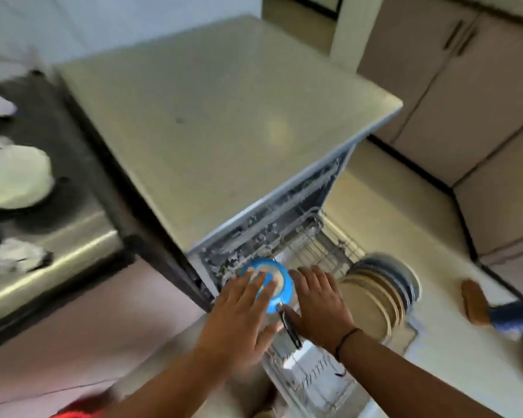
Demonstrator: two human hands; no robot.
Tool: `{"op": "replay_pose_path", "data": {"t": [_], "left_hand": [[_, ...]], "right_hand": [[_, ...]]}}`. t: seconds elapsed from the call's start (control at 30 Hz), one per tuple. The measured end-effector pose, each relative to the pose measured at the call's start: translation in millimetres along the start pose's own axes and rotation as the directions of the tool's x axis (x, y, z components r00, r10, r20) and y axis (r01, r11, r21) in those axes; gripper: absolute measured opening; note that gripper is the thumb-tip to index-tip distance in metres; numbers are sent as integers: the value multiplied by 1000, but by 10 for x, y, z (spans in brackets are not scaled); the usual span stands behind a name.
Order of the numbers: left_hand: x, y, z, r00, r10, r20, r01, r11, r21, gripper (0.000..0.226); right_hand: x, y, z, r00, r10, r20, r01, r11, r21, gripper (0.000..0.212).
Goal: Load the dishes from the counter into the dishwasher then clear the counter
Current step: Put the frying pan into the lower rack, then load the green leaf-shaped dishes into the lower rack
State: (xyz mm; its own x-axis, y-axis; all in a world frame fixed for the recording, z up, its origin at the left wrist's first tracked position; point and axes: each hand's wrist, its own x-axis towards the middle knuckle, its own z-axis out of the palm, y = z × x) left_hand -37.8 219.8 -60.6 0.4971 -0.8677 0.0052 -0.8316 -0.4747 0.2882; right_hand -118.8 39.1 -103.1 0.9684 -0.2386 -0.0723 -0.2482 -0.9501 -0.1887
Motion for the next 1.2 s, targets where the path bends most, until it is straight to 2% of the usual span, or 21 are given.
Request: {"op": "replay_pose_path", "data": {"t": [0.07, 0.17, 0.27, 0.37, 0.47, 0.57, 0.63, 0.67, 0.77, 1.03, 1.13, 1.2], "left_hand": [[-272, -25, -400, 990, -33, -139, 35, 999, 13, 64], [-795, -165, -865, 942, -166, -291, 183, 983, 31, 65], [-1612, -388, -1240, 879, -306, -365, 347, 936, 50, 64], [-2563, -562, -1534, 799, -456, -392, 535, 837, 117, 66], [-3611, -711, -1798, 656, -602, -456, 708, 700, 93, 68], [-4444, -838, -1976, 467, -730, -498, 853, 520, 38, 72], [-4822, -896, -2069, 336, -795, -505, 913, 406, -31, 77], [-4933, -919, -2093, 302, -813, -497, 927, 372, -45, 79], [-5150, -980, -2187, 273, -837, -475, 941, 335, -50, 85], [-4805, -1599, -2432, 310, -835, -455, 922, 381, -69, 99], [-4510, -2050, -2478, 305, -855, -420, 930, 362, -61, 101], [-4336, -2326, -2532, 276, -877, -392, 941, 330, -75, 93]], "right_hand": [[23, -306, -326, 981, -182, -65, 180, 983, -33, 64], [-24, -893, -557, 904, -413, -110, 404, 910, -93, 58], [-132, -1703, -618, 806, -581, -115, 566, 812, -141, 59], [-242, -2569, -652, 738, -662, -134, 644, 749, -154, 61], [-363, -3544, -724, 662, -735, -147, 717, 678, -163, 67], [-452, -4390, -837, 626, -759, -181, 748, 650, -137, 73], [-469, -4826, -948, 616, -762, -200, 760, 642, -106, 69], [-457, -4976, -988, 621, -756, -206, 756, 647, -96, 66], [-358, -5325, -1101, 632, -751, -190, 748, 656, -102, 67], [272, -5649, -1183, 666, -736, -120, 728, 677, -110, 71], [625, -5786, -1199, 642, -758, -119, 754, 651, -80, 69], [861, -5895, -1228, 618, -778, -111, 774, 627, -83, 69]]}}
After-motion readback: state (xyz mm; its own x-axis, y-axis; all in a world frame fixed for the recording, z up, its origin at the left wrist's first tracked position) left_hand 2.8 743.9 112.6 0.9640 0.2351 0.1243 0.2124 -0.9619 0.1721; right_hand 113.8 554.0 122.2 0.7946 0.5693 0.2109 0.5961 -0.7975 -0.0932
